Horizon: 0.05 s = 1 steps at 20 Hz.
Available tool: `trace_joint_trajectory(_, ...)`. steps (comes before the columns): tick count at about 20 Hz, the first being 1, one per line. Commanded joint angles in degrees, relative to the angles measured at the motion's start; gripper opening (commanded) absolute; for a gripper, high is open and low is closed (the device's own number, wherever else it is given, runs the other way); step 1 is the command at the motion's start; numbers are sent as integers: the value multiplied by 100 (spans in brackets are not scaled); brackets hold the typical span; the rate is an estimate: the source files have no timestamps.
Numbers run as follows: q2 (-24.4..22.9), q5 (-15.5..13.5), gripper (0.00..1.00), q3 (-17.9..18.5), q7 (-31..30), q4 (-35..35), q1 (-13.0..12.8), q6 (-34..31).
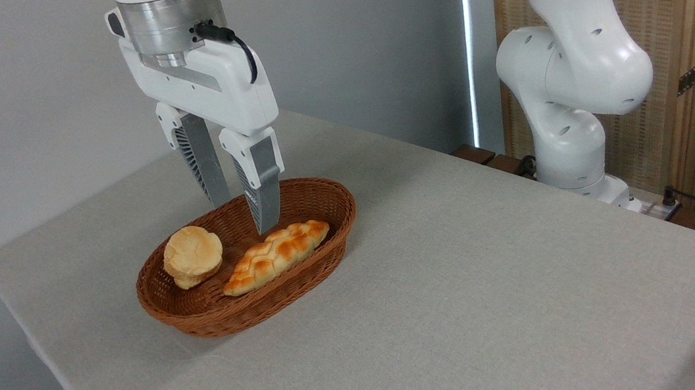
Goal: Put bread into the basket
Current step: 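Raise the open gripper up away from the basket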
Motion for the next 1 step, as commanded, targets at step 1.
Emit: trace_joint_trajectory(1, -31, -99, 100, 50, 105, 56, -22, -169)
